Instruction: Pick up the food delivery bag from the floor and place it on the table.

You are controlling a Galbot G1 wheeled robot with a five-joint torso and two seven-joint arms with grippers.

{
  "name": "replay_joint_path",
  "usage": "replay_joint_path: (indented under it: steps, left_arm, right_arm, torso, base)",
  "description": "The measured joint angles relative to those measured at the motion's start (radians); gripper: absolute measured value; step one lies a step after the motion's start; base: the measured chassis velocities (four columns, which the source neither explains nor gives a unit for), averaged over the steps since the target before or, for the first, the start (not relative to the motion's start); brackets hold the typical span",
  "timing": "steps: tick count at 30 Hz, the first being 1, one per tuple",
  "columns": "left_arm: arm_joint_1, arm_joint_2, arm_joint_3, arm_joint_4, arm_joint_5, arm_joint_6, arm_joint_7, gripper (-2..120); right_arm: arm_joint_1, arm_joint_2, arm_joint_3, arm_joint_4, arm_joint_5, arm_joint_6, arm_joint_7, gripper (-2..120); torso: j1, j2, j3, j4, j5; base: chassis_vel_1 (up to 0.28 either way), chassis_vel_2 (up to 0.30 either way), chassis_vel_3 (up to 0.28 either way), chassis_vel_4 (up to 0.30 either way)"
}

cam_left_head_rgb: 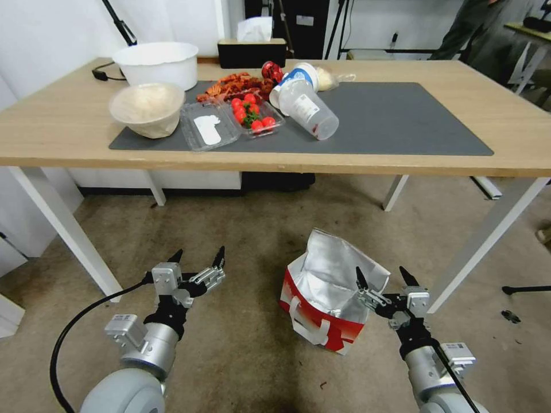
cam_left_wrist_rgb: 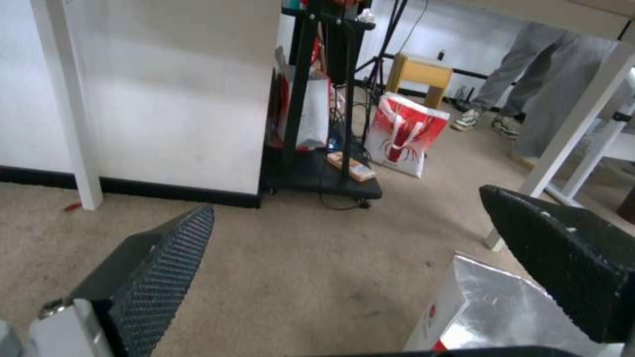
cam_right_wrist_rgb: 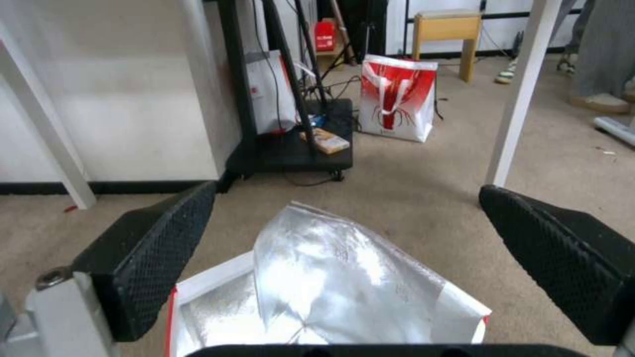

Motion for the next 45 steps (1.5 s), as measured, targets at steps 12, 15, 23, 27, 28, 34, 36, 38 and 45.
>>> replay_joint_path:
  steps: [12,15,23,27,28,34,36,38,45]
  left_arm:
    - [0.002,-0.007,-0.004,0.0,0.003,0.001,0.007,100]
    - [0.002,-0.008,-0.004,-0.001,0.003,0.001,0.007,100]
    - [0.004,-0.005,-0.006,-0.007,0.003,0.002,0.007,100]
    - [0.008,-0.004,-0.008,-0.012,0.003,0.002,0.007,100]
    - [0.008,-0.004,-0.008,-0.012,0.003,0.002,0.007,100]
    - [0.01,-0.004,-0.008,-0.016,0.003,0.001,0.008,100]
    - [0.011,-0.004,-0.008,-0.016,0.003,0.001,0.008,100]
    - [0.013,-0.004,-0.011,-0.02,0.002,0.0,0.008,100]
    - [0.014,-0.001,-0.014,-0.024,-0.001,0.0,0.009,100]
  right_arm:
    - [0.01,-0.008,0.003,-0.003,0.008,-0.009,0.0,100]
    - [0.009,-0.007,0.002,-0.003,0.008,-0.009,-0.001,100]
    - [0.007,-0.004,0.003,0.001,0.007,-0.008,-0.001,100]
    - [0.003,-0.001,0.003,0.005,0.005,-0.005,-0.001,100]
    - [0.003,-0.001,0.003,0.005,0.005,-0.005,-0.001,100]
    - [0.0,-0.001,0.004,0.008,0.004,-0.003,-0.002,100]
    - [-0.001,-0.001,0.005,0.008,0.004,-0.003,-0.002,100]
    - [-0.001,-0.002,0.005,0.008,0.004,-0.003,-0.002,100]
    - [-0.008,-0.003,0.005,0.009,0.002,0.003,-0.004,100]
  torso:
    - [-0.013,-0.051,-0.038,0.0,0.0]
    - [-0.014,-0.061,-0.046,0.0,0.0]
    - [-0.021,-0.091,-0.07,0.0,-0.0001]
    - [-0.024,-0.109,-0.084,0.0,0.0]
    - [-0.024,-0.109,-0.084,0.0,0.0]
    - [-0.029,-0.133,-0.104,0.0,-0.0001]
    - [-0.03,-0.137,-0.107,0.0,0.0]
    - [-0.032,-0.147,-0.115,0.0,0.0]
    - [-0.036,-0.177,-0.142,0.0001,0.0]
  base:
    - [0.0,0.0,0.0,0.0]
    - [0.0,0.0,0.0,0.0]
    - [0.0,0.0,0.0,0.0]
    - [0.0,0.0,0.0,0.0]
    - [0.0,0.0,0.0,0.0]
    - [0.0,0.0,0.0,0.0]
    - [0.0,0.0,0.0,0.0]
    - [0.0,0.0,0.0,0.0]
    - [0.0,0.0,0.0,0.0]
